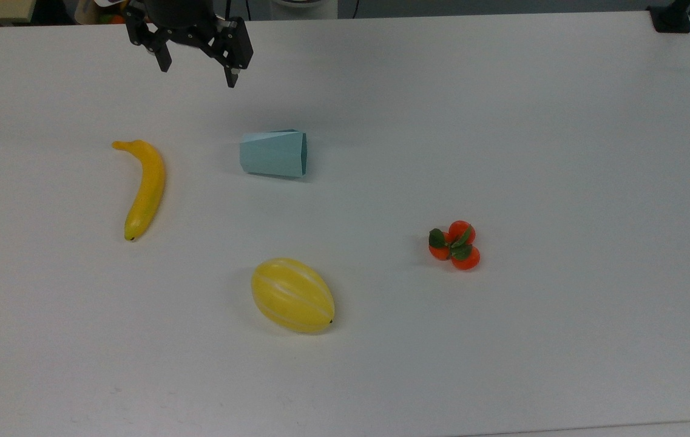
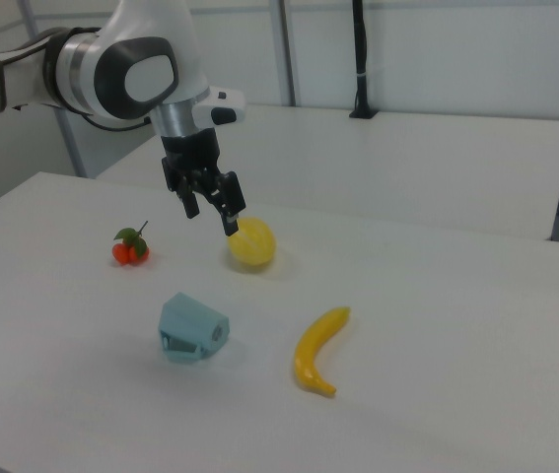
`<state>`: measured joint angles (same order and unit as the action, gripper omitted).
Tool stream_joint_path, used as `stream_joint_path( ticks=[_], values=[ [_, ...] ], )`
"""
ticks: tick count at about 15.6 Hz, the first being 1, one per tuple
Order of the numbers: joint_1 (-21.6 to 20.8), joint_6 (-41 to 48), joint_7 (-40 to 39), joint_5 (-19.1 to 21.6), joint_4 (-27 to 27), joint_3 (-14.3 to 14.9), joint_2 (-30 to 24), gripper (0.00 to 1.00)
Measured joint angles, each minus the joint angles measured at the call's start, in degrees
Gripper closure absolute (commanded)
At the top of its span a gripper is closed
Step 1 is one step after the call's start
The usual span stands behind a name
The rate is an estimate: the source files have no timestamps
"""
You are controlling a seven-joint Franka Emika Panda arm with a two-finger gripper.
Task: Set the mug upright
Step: 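Move the open gripper down over the tipped light-blue mug, then lower the gripper and grasp the mug's rim edge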
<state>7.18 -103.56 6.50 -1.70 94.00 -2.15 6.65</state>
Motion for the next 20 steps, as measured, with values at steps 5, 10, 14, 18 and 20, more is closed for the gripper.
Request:
stream_joint_path(
  ticks=[5,10,14,18,20],
  values=[
    [-0.09,0.00,-2.40,0.00,0.00,0.00,0.18,0.00],
    [-2.34,0.00,-4.21,0.00,0.29,-0.03,1.03,0.00],
    [-6.46,0.00,-4.21,-0.69,0.62,-0.08,3.25,0.00],
    [-11.80,0.00,-1.26,-6.08,1.75,-0.11,6.69,0.01],
    [-14.41,0.00,1.76,-9.70,2.44,-0.13,8.77,0.01]
  ],
)
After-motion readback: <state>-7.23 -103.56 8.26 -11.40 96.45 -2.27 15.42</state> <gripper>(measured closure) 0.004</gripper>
